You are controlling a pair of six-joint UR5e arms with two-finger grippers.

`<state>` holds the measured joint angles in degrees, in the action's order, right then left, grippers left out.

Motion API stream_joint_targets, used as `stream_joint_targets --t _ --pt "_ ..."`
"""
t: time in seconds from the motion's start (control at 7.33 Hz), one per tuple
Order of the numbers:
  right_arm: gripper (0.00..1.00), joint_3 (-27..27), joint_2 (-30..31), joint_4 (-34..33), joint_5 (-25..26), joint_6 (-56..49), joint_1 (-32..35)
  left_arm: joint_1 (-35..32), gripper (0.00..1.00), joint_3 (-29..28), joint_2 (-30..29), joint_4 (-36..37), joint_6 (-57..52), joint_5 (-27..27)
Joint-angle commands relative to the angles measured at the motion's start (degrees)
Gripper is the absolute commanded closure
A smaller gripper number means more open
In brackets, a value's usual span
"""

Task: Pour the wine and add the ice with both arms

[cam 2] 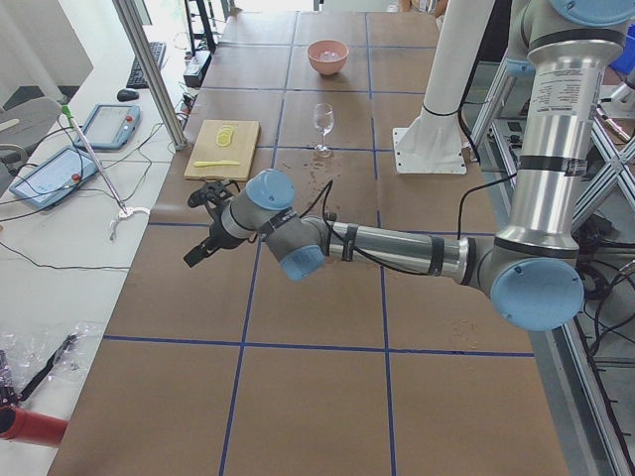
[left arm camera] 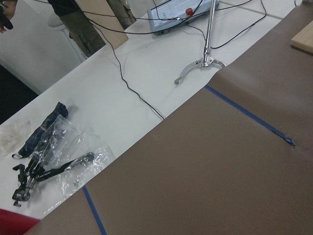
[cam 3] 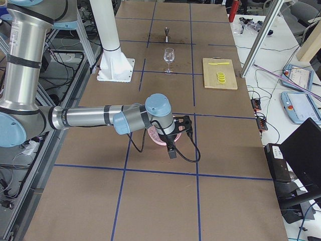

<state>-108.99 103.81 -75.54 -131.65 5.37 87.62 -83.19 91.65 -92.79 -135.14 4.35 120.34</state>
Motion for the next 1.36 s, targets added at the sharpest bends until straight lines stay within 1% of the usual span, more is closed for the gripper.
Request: stream_joint_targets --t 0.0,0.14,0.27,0.41,0.55,0.68,0.82,0.95,1.09,1.23 --pt "0.0 0.09 0.07 -0.05 -0.01 0.08 0.0 -3.28 0.0 0.89 3.32 14.04 -1.61 1.3" --pt "0.0 0.18 -0.01 -0.05 -0.01 0.0 0.0 -5.73 0.0 0.37 3.32 18.55 -9.37 1.3" --pt "0.0 0.01 0.07 -0.05 -0.01 0.34 0.0 -7.59 0.0 0.98 3.23 30.95 -12.93 1.38" --pt "0.0 -0.17 0.07 -0.05 -0.1 0.43 0.0 -9.08 0.0 3.85 3.58 41.69 -12.97 4.0" --pt "0.0 -0.43 -0.01 -0.05 -0.27 0.87 0.0 -11.01 0.0 4.49 6.11 45.28 -12.97 12.46" --pt "0.0 -1.65 -0.1 0.04 -0.54 4.53 -0.08 -12.69 0.0 7.98 11.35 43.66 -12.97 17.59" --pt "0.0 -4.53 -0.1 -0.14 -0.71 9.96 -0.35 -12.7 0.0 9.75 12.54 44.08 -12.88 17.65" --pt "0.0 -7.52 -0.19 -0.05 -0.45 13.49 -4.61 -12.61 0.0 9.6 12.55 43.91 -12.79 17.65" --pt "0.0 -8.94 -0.36 0.21 -0.19 15.62 -9.7 -12.53 0.0 9.86 12.29 43.56 -12.53 17.65" --pt "0.0 -9.39 -0.37 2.91 0.59 20.16 -14.36 -12.53 0.0 9.95 11.94 43.47 -12.44 17.65"
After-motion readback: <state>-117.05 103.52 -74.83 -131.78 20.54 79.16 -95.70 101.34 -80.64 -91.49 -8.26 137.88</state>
